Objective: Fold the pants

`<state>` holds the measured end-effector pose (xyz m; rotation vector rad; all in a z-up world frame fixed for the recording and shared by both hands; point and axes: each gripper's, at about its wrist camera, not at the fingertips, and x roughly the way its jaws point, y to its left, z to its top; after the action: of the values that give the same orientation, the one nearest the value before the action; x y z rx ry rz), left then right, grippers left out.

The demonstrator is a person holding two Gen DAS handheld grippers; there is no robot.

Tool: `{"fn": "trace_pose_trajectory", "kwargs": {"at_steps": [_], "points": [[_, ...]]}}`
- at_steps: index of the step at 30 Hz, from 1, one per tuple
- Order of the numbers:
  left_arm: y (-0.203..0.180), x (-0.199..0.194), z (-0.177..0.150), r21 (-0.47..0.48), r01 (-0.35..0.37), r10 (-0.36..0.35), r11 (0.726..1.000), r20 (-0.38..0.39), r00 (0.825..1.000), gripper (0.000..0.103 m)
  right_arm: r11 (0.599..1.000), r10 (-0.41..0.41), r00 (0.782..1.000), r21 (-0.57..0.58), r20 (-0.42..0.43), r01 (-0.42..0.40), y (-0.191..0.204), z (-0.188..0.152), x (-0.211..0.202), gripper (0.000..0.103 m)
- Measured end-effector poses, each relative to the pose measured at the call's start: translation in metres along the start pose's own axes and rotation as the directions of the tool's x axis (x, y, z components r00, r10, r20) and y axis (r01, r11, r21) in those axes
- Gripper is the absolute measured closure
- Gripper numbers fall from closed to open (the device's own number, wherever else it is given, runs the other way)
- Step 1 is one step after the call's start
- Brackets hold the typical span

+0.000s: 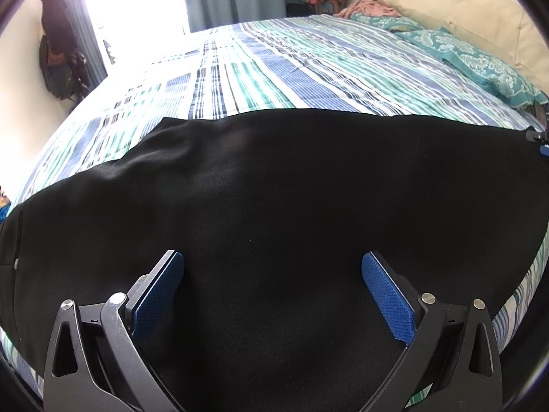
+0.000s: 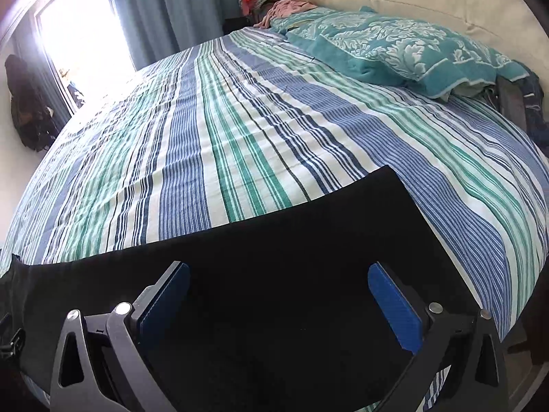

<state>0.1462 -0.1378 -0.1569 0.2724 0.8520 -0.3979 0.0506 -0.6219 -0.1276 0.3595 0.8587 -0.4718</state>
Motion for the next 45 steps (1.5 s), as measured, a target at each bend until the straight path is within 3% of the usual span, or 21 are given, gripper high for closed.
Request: {"fn": "trace_pose_trajectory", "kwargs": {"at_steps": [8,17,28,33,37,41,45], "points": [[-0.001,0.000,0.000,0.000,0.000,0.000,1.000,0.000,1.000,0.000,0.999,0.003,0.988,-0.034,0.155,0.002,0.013,0.000,-0.034,0.000],[-0.001,0.000,0.002,-0.003,0.001,-0.001,1.000,-0.006,1.000,0.000,1.000,0.012,0.988,-0.003,0.154,-0.012,0.010,-0.002,-0.035,0.000],[0.003,-0.012,0.006,-0.042,0.003,-0.007,0.999,-0.085,0.996,0.001,1.000,0.015,0.984,-0.011,0.177,-0.013,0.012,-0.003,-0.041,0.000],[0.002,-0.029,0.015,-0.077,0.034,-0.038,0.996,-0.049,0.998,0.001,0.999,0.032,0.983,0.022,0.179,-0.036,0.005,-0.002,-0.041,0.000],[0.006,-0.037,0.032,-0.107,0.049,-0.052,0.993,-0.030,0.998,0.001,0.988,0.127,0.981,0.065,0.147,-0.138,-0.005,0.004,-0.037,0.000],[0.015,-0.046,0.040,-0.133,0.053,-0.053,0.990,-0.002,0.999,0.001,0.977,0.197,0.971,0.060,0.134,-0.207,-0.044,0.029,-0.047,0.000],[0.023,-0.046,0.034,-0.163,0.043,-0.047,0.986,-0.016,0.999,0.001,0.963,0.256,0.966,0.092,-0.020,-0.253,-0.102,0.051,-0.034,0.001]]}}
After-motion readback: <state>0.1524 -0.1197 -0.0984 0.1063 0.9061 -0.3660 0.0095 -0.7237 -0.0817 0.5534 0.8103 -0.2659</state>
